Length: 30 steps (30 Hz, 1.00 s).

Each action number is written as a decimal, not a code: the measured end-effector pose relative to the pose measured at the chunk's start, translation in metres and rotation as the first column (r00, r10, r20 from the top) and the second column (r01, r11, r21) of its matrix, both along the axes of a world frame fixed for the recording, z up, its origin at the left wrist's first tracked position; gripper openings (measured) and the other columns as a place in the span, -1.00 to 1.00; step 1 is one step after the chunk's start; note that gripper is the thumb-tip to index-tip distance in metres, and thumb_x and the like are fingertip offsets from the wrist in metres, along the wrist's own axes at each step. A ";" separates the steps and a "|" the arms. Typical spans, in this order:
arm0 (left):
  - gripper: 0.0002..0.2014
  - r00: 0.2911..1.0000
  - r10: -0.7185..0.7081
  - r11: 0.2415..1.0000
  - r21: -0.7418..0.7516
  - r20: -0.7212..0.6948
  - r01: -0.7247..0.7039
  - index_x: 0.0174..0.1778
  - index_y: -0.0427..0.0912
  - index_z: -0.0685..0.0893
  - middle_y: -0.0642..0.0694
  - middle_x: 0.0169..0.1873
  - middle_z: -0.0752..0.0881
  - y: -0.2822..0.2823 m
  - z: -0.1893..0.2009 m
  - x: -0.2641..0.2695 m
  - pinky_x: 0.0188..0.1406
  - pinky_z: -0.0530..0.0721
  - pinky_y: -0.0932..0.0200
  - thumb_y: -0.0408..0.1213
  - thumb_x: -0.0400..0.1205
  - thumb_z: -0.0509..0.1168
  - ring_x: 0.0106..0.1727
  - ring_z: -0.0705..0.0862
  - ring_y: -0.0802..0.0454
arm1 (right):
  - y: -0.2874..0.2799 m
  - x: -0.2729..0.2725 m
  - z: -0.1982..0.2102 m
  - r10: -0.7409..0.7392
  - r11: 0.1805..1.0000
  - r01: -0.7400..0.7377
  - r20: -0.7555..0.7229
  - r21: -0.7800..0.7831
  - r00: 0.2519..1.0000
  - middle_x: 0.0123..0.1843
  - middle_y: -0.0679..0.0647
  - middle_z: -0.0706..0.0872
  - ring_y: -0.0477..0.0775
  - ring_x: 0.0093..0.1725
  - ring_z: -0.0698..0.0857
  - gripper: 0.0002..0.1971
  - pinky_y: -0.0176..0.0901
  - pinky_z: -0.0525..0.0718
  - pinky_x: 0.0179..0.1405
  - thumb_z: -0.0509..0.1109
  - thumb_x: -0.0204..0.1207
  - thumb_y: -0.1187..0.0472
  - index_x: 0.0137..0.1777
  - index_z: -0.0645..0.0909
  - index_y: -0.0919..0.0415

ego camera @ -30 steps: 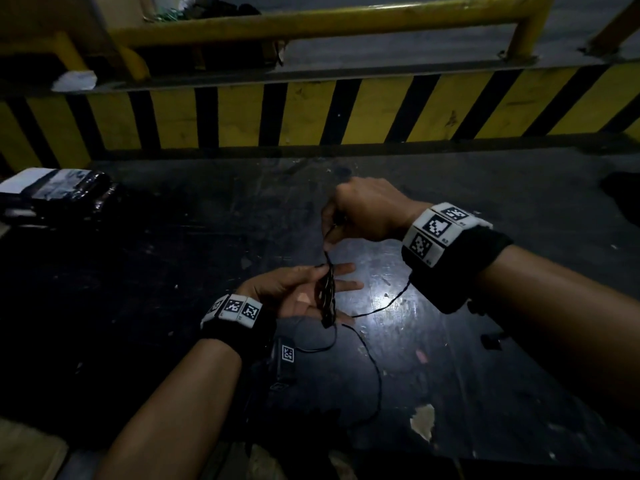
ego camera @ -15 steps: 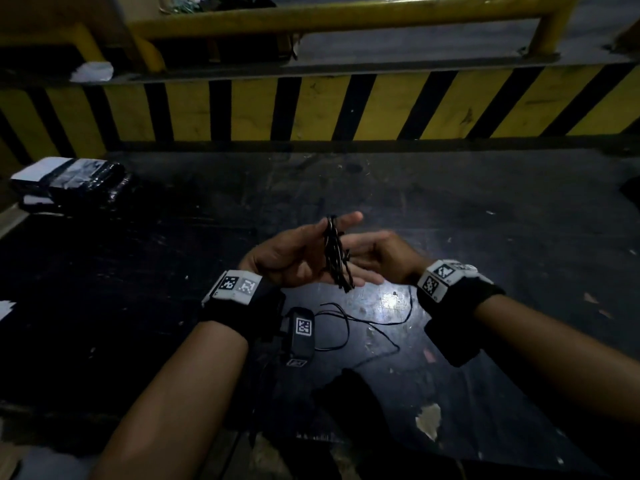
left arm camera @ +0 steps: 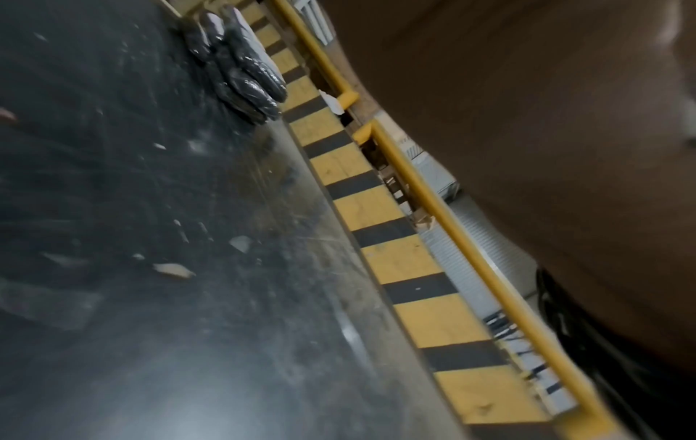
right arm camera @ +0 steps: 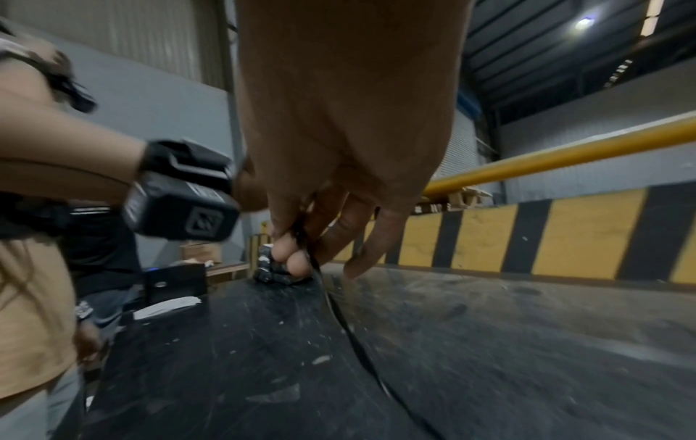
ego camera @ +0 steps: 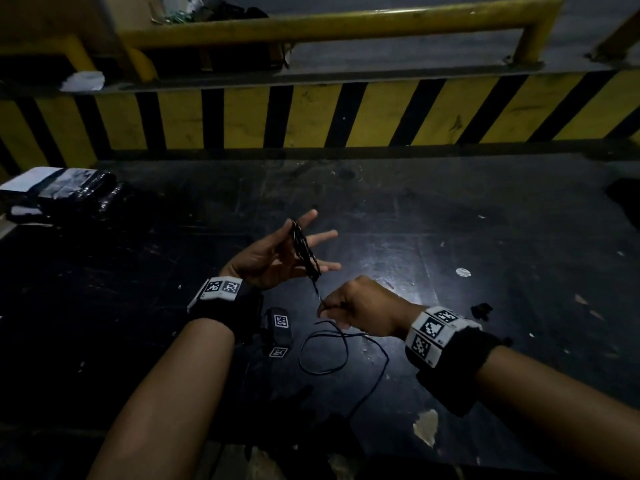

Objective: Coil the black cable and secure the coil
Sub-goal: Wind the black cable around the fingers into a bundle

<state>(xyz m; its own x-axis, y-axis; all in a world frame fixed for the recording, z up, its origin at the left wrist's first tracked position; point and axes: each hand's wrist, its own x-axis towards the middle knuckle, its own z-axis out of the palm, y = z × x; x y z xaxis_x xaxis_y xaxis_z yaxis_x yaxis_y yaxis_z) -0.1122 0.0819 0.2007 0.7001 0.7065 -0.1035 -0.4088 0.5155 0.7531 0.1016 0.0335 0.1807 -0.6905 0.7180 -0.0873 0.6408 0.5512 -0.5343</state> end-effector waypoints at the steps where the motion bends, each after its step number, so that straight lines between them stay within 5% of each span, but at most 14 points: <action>1: -0.52 0.999 0.011 1.000 -0.009 -0.043 -0.012 0.45 0.24 0.58 -0.25 0.71 0.22 -0.001 -0.004 -0.001 0.39 0.57 -0.25 0.10 0.57 0.38 0.51 0.34 -0.70 | -0.003 -0.001 0.006 0.015 1.000 -0.015 0.029 0.019 0.999 -0.23 0.01 0.87 -0.08 -0.26 0.78 -0.76 0.01 0.77 -0.06 0.37 0.66 0.02 0.04 0.83 0.08; 6: -0.35 0.966 0.068 0.995 -0.056 -0.250 -0.084 0.45 0.22 0.59 -0.16 0.57 0.50 -0.008 -0.017 -0.008 0.21 0.72 -0.17 0.18 0.41 0.51 0.40 0.62 -0.43 | 0.003 -0.009 0.031 0.078 0.994 -0.089 0.167 0.060 0.983 -0.04 0.10 0.87 0.09 -0.10 0.82 -0.77 0.10 0.78 0.00 0.31 0.69 0.12 0.11 0.78 0.16; 8: -0.35 0.946 0.080 0.992 -0.069 -0.313 -0.107 0.46 0.13 0.63 -0.20 0.53 0.56 -0.011 -0.022 -0.009 0.38 0.60 -0.30 0.14 0.42 0.53 0.47 0.59 -0.28 | 0.011 -0.012 0.045 0.084 0.992 -0.104 0.222 0.078 0.971 0.02 0.12 0.86 0.11 -0.07 0.82 -0.77 0.11 0.80 0.02 0.29 0.70 0.14 0.13 0.77 0.17; 10: -0.41 0.952 0.059 0.991 -0.097 -0.300 -0.092 0.55 -0.07 0.54 -0.28 0.55 0.52 -0.014 -0.027 -0.010 0.53 0.36 -0.46 0.00 0.60 0.40 0.55 0.49 -0.32 | 0.019 -0.013 0.064 0.079 0.984 -0.120 0.277 0.134 0.958 -0.02 0.12 0.83 0.11 -0.13 0.79 -0.77 0.09 0.80 -0.04 0.29 0.71 0.13 0.11 0.75 0.19; 12: -0.42 0.952 0.023 0.989 -0.129 -0.306 -0.066 0.59 -0.21 0.48 -0.27 0.56 0.51 -0.019 -0.031 -0.009 0.49 0.44 -0.42 -0.07 0.66 0.33 0.51 0.54 -0.35 | 0.025 -0.015 0.084 0.042 0.971 -0.115 0.325 0.208 0.945 0.00 0.11 0.80 0.10 -0.14 0.75 -0.78 0.05 0.78 -0.11 0.30 0.70 0.08 0.15 0.73 0.14; 17: -0.32 0.926 -0.099 0.987 -0.155 -0.365 0.044 0.56 -0.04 0.53 -0.18 0.60 0.47 -0.026 -0.033 -0.005 0.41 0.55 -0.31 0.01 0.50 0.49 0.41 0.58 -0.53 | 0.044 -0.021 0.116 -0.041 0.905 -0.126 0.378 0.406 0.925 0.10 0.07 0.82 0.21 0.00 0.78 -0.77 0.01 0.67 -0.15 0.34 0.62 0.02 0.21 0.72 -0.03; 22: -0.26 0.931 -0.181 0.981 -0.123 -0.316 0.149 0.62 -0.09 0.43 -0.20 0.63 0.43 -0.032 -0.029 0.000 0.42 0.52 -0.32 0.03 0.52 0.46 0.44 0.50 -0.59 | 0.061 -0.026 0.127 -0.020 0.901 -0.114 0.303 0.418 0.953 0.05 -0.14 0.86 0.09 0.01 0.80 -0.82 -0.12 0.51 -0.24 0.45 0.54 -0.02 0.09 0.79 -0.25; 25: -0.37 0.944 -0.200 0.978 -0.106 -0.264 0.178 0.59 -0.01 0.45 -0.20 0.65 0.38 -0.035 -0.024 0.001 0.54 0.34 -0.39 0.04 0.59 0.38 0.50 0.37 -0.69 | 0.069 -0.024 0.122 -0.025 0.909 -0.066 0.214 0.411 0.977 0.01 -0.21 0.87 0.02 0.02 0.79 -0.84 -0.10 0.60 -0.20 0.49 0.52 -0.09 0.07 0.81 -0.30; 30: -0.55 0.953 -0.240 0.971 -0.071 -0.185 0.230 0.42 0.09 0.63 -0.18 0.64 0.41 -0.041 -0.009 0.003 0.41 0.54 -0.24 0.05 0.60 0.35 0.47 0.40 -0.68 | 0.079 -0.013 0.092 -0.054 0.963 0.072 -0.077 0.258 0.996 -0.06 -0.29 0.88 -0.24 -0.06 0.80 -0.87 -0.05 0.77 -0.06 0.58 0.42 -0.11 -0.05 0.86 -0.22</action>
<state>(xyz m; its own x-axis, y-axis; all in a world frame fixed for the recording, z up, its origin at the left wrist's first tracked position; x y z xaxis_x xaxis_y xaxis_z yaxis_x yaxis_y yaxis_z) -0.1090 0.0414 0.1913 0.8097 0.5152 -0.2810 -0.1230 0.6173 0.7771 0.0885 0.1127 0.2723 -0.6410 0.7517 0.1549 0.6453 0.6371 -0.4216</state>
